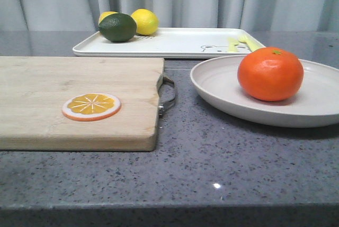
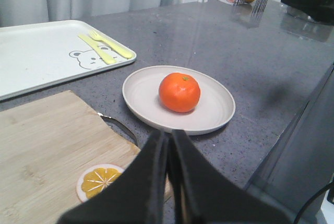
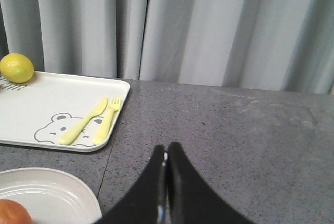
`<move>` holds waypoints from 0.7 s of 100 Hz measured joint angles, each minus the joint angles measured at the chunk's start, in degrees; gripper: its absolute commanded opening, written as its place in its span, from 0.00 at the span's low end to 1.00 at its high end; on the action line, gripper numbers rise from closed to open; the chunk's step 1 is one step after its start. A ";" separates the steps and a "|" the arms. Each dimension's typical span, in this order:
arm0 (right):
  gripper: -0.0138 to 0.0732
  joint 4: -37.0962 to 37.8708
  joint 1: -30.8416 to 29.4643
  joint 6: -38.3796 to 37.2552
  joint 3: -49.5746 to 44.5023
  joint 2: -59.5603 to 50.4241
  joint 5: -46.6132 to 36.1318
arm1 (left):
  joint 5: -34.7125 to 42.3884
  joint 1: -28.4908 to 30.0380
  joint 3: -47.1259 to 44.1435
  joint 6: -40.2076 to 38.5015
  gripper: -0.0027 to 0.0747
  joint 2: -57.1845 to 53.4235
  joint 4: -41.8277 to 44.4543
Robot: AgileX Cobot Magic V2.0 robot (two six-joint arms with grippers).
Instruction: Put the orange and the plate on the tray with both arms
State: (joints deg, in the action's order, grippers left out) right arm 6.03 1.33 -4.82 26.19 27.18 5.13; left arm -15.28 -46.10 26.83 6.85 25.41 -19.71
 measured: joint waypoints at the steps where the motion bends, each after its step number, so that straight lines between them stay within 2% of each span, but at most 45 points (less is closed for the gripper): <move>1: 0.08 0.00 0.00 0.00 0.00 0.00 0.00 | 0.00 0.00 -0.11 0.00 0.01 -0.21 0.00; 16: 0.08 0.00 0.00 0.00 0.00 0.00 0.00 | 0.13 0.00 -1.72 0.09 0.01 -3.72 0.00; 70: 0.08 0.00 0.00 0.00 0.00 0.00 0.00 | 0.13 0.00 -1.92 0.09 0.01 -3.97 0.00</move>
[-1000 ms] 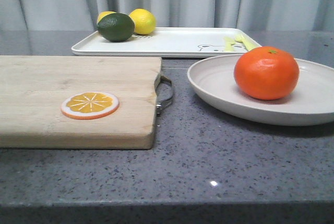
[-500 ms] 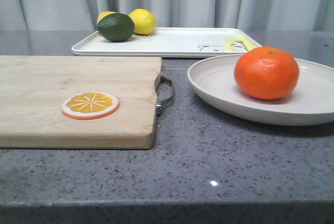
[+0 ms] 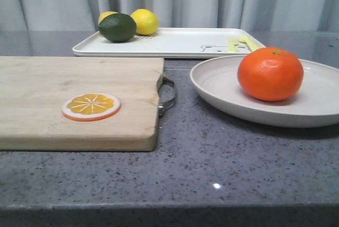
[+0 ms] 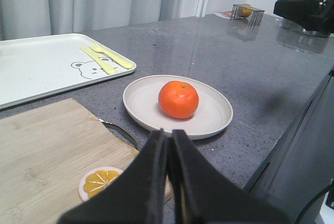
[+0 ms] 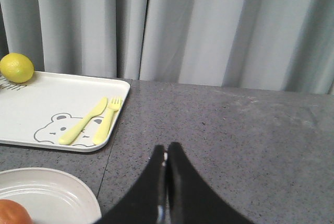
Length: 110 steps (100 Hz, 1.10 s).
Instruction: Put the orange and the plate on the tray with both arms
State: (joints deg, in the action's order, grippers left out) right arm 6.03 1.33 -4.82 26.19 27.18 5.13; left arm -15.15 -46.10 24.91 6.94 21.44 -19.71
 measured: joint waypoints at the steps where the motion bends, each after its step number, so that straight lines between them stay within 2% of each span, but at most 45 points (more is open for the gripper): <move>1: 0.08 0.00 0.00 0.00 0.00 0.00 0.00 | 0.00 0.00 0.00 0.00 0.01 0.00 0.00; 62: 0.08 0.00 0.00 0.00 0.00 0.24 -0.98 | 0.10 0.00 0.00 0.04 0.01 0.00 0.00; 93: 0.09 0.00 0.40 -0.36 0.35 10.03 3.37 | 0.10 0.00 0.00 0.04 0.01 0.00 0.00; 100: 0.13 -0.09 1.12 -0.38 1.57 13.14 5.86 | 0.10 0.00 0.00 0.04 0.01 0.00 0.00; 107: 0.25 -0.09 2.63 -0.38 3.54 16.25 8.88 | 0.10 0.00 0.00 0.04 0.01 0.00 0.00; 110: 0.33 -0.09 3.30 -0.38 4.67 17.52 10.06 | 0.10 0.00 0.00 0.04 0.01 0.00 0.00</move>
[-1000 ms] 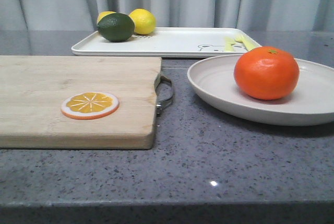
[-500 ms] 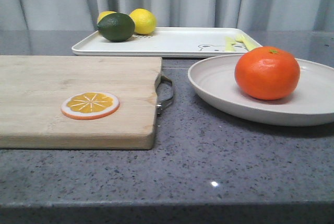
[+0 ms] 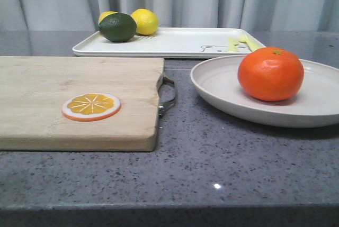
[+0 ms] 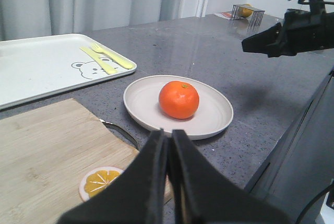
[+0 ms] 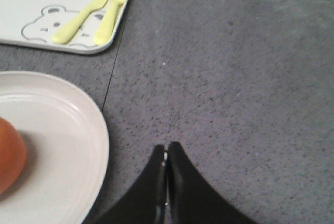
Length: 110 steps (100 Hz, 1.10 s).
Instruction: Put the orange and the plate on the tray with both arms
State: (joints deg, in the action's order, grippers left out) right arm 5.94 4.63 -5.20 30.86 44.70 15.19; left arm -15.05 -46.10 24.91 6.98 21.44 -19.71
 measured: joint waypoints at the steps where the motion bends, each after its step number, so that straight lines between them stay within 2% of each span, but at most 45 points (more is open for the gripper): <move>1: 0.35 0.00 0.36 0.00 0.23 0.64 0.28 | 0.00 0.00 0.00 0.00 0.01 0.00 0.00; 9: 0.55 -0.52 2.19 -0.10 2.75 4.24 3.75 | 0.00 0.00 0.00 0.00 0.01 0.00 0.00; 19: 0.71 -2.97 3.42 -0.09 5.94 9.02 7.90 | 0.00 0.00 0.00 0.00 0.01 0.00 0.00; 41: 0.72 -8.12 3.52 -0.09 10.59 17.61 15.17 | 0.00 0.00 0.00 0.09 0.01 0.00 0.00; 72: 0.72 -12.37 3.52 -0.09 15.63 26.43 19.88 | 0.00 0.00 0.00 0.09 0.01 0.00 0.00; 78: 0.71 -12.85 3.52 -0.09 16.22 27.78 20.30 | 0.00 0.00 0.00 0.13 0.01 0.00 0.00; 85: 0.65 -13.44 3.52 -0.09 16.92 28.98 20.83 | 0.00 0.00 0.00 0.13 0.01 0.00 0.00; 110: 0.27 -14.20 3.52 -0.09 18.06 30.53 22.78 | 0.00 0.00 0.00 0.13 0.01 0.00 0.10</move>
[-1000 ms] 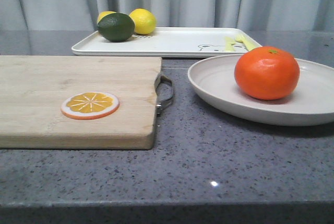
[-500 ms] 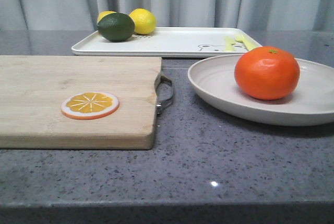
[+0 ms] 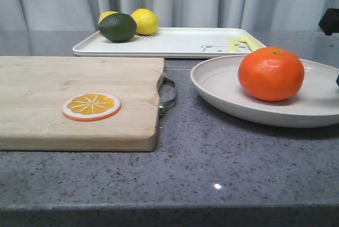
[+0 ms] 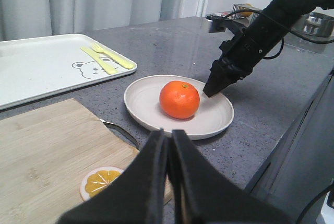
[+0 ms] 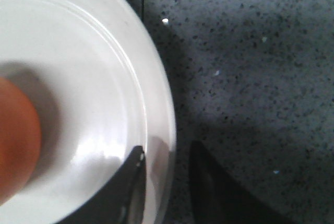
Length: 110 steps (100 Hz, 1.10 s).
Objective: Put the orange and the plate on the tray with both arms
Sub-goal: 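Grip the plate rim farthest from the robot with the right gripper, then lift the plate with the orange and carry it onto the tray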
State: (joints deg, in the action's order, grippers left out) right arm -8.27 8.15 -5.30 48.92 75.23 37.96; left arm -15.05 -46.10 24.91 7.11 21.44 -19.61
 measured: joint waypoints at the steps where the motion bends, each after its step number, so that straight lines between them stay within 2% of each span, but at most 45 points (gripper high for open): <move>1: 0.26 -0.10 0.00 0.00 0.00 0.00 -0.02 | 0.00 0.00 0.00 0.00 0.01 0.00 0.00; 13: 0.17 -0.23 0.00 -0.11 0.00 0.00 -0.02 | 0.00 0.00 0.00 0.09 0.01 0.00 0.00; 40: 0.15 -1.14 0.00 -1.28 0.23 0.00 -0.12 | 0.00 0.00 0.00 0.09 0.01 0.00 0.00; 52: 0.08 -1.44 0.00 -2.05 0.61 0.00 0.38 | 0.00 0.00 0.00 0.09 0.01 0.00 0.00; 90: 0.08 -4.66 0.00 -2.15 10.66 0.75 4.48 | 0.00 0.00 0.00 0.09 0.01 0.00 0.00; 110: 0.08 -6.36 0.00 -2.15 19.30 6.39 5.93 | 0.00 0.00 0.00 0.09 0.01 0.00 0.00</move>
State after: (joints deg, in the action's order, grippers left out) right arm -14.63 8.15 -7.45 68.22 81.62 43.89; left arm -15.05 -46.10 24.91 7.20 21.44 -19.61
